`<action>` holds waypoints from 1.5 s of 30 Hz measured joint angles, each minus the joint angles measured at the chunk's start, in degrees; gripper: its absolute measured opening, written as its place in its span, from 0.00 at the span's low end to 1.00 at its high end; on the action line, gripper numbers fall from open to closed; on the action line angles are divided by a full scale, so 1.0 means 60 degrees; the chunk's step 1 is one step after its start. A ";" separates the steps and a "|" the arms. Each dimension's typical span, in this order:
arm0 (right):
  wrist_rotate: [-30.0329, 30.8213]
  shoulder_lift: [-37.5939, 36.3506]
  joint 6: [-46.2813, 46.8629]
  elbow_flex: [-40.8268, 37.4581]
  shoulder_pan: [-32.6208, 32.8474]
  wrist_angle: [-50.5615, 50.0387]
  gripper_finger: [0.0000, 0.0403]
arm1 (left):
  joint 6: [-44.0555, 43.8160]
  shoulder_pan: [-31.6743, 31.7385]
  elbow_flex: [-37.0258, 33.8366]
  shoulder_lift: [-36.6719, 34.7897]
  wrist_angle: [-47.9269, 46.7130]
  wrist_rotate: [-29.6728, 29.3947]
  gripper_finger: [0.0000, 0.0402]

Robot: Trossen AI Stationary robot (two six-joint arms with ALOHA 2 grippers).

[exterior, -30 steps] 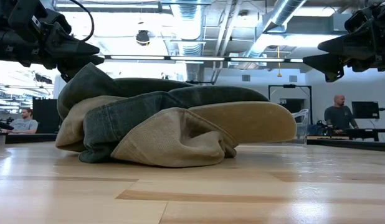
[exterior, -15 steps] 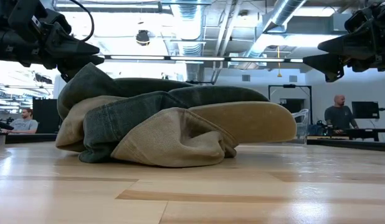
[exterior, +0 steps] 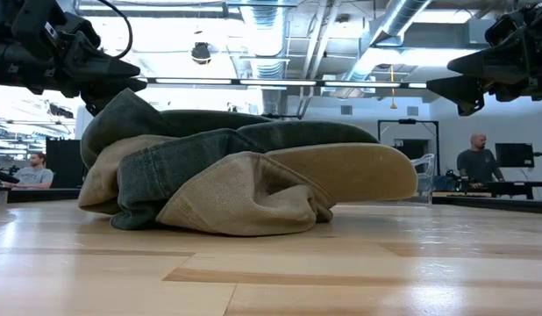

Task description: Pick & Place hat

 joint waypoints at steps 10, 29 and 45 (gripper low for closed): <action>0.0000 -0.0001 0.0004 -0.0001 -0.0002 0.0000 0.65 | -0.0006 -0.0002 0.0002 -0.0002 0.0005 -0.0001 0.33; 0.0000 -0.0001 0.0002 0.0002 -0.0002 0.0000 0.65 | 0.0332 -0.0001 0.0001 -0.0001 0.1330 -0.0001 0.33; 0.0000 0.0002 0.0001 0.0000 -0.0002 0.0004 0.65 | -0.2475 -0.0093 0.0004 0.1103 0.2061 0.0567 0.33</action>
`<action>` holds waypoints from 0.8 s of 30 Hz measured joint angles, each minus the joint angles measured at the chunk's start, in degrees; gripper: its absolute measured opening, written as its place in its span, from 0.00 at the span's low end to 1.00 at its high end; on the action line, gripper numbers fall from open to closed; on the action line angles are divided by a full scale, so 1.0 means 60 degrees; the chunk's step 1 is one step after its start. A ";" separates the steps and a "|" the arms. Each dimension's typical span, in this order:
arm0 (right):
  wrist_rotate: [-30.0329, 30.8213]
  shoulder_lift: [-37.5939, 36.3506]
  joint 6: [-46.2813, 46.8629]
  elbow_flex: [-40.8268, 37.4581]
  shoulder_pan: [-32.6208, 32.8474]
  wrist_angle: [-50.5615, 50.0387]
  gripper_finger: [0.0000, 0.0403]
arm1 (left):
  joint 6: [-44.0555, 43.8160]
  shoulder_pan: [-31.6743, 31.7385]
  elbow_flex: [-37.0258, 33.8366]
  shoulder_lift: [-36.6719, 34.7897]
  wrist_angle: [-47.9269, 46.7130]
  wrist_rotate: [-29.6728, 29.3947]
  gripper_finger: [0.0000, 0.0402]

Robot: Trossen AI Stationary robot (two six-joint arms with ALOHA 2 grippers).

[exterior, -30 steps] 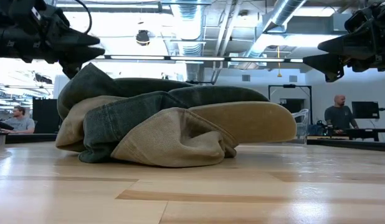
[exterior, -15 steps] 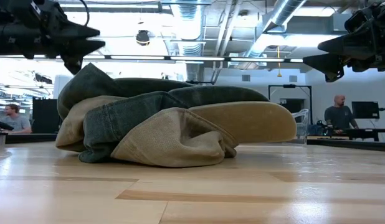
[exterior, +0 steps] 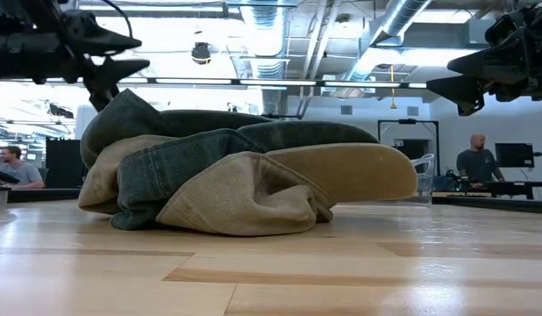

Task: Pick & Place hat
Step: Put the black cap into the left transparent bin

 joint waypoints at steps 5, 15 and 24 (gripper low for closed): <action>0.0000 0.0000 -0.0001 0.0003 0.0002 0.0000 0.65 | -0.0497 -0.0376 -0.0004 0.1140 0.0111 -0.0047 0.33; 0.0029 -0.0003 -0.1477 -0.0001 -0.0062 0.0011 0.65 | 0.0388 -0.1815 -0.0002 0.3167 0.1713 -0.1189 0.33; 0.0008 0.0000 -0.1404 0.0000 -0.0062 0.0121 0.65 | 0.1770 -0.2970 -0.0004 0.4090 0.2199 -0.2346 0.33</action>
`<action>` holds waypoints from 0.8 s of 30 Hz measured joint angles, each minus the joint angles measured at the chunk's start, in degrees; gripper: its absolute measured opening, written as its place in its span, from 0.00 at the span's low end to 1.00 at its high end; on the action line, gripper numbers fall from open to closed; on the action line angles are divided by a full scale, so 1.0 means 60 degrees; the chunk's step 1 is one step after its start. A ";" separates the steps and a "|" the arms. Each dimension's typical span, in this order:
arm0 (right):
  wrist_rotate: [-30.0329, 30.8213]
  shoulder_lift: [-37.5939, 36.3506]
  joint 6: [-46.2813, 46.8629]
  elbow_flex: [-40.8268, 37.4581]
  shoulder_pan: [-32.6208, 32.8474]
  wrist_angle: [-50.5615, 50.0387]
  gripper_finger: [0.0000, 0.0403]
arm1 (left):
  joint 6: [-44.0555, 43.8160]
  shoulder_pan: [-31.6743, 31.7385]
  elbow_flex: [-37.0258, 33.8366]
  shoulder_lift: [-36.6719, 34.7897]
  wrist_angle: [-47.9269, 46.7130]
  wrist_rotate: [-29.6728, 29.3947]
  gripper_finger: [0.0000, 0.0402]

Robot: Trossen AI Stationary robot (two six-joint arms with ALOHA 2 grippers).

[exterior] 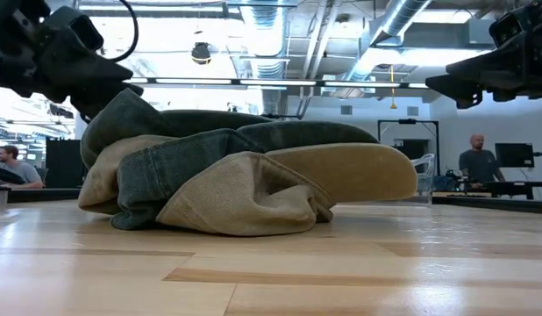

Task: Pick & Place hat
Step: Put the black cap into the left transparent bin

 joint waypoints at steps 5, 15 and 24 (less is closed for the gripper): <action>-0.0012 0.0000 -0.0014 0.0001 0.0000 0.0795 0.65 | 0.0433 -0.0010 0.0000 0.0595 -0.0012 -0.0142 0.33; -0.0443 -0.0001 0.0895 0.0001 0.0116 0.2826 0.65 | 0.0471 -0.0010 0.0000 0.1054 0.0033 -0.0133 0.33; -0.0806 0.0000 0.1159 -0.0001 0.0544 0.3926 0.65 | 0.0467 0.0077 0.0000 0.1044 0.0525 -0.0159 0.33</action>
